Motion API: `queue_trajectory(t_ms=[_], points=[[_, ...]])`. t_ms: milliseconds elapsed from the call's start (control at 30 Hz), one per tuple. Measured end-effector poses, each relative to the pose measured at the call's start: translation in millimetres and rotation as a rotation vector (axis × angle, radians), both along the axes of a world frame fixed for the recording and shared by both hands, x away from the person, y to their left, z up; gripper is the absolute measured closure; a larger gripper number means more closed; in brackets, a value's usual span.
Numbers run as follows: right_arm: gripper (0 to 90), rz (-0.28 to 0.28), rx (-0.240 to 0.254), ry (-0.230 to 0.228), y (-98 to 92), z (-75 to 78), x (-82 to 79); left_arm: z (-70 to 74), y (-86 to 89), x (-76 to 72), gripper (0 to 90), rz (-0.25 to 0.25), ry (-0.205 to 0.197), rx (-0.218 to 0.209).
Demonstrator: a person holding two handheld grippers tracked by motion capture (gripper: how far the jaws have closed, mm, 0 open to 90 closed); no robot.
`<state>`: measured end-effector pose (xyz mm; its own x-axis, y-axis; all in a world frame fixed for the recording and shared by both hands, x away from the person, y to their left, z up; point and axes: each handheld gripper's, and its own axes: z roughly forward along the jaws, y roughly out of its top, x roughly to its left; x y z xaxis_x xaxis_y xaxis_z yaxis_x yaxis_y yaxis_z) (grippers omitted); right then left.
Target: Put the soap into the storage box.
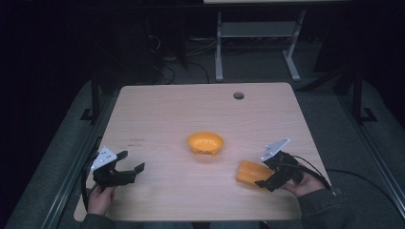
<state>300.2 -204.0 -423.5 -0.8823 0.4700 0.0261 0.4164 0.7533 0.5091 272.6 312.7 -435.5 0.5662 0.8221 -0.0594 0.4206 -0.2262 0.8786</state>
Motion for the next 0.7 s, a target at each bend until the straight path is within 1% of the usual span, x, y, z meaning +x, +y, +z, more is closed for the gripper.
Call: queue_trajectory(t_ms=[167, 300, 400, 500, 667, 700], points=[[14.5, 0.007, -0.014, 0.011, 4.2, -4.0, 3.0, -0.1, -0.2, 0.1, 14.1, -0.001, 0.001, -0.001], [14.2, 0.002, -0.019, 0.021, 6.8, -5.7, 4.2, 0.0, -0.1, 0.2, 14.1, -0.001, 0.001, -0.002], [14.1, 0.009, -0.025, 0.015, 8.3, -6.8, 5.3, 0.1, -0.1, 0.2, 14.1, -0.001, 0.002, -0.002], [14.1, 0.008, -0.037, 0.032, 11.8, -9.1, 7.5, 0.2, -0.2, 0.1, 14.1, -0.001, 0.001, -0.001], [14.2, 0.012, -0.051, 0.033, 14.9, -12.5, 10.2, 0.3, 0.0, 0.1, 14.1, 0.0, 0.001, -0.003], [14.2, 0.02, -0.06, 0.033, 16.6, -13.9, 11.1, 0.4, -0.1, 0.0, 14.1, -0.001, 0.003, -0.001]])
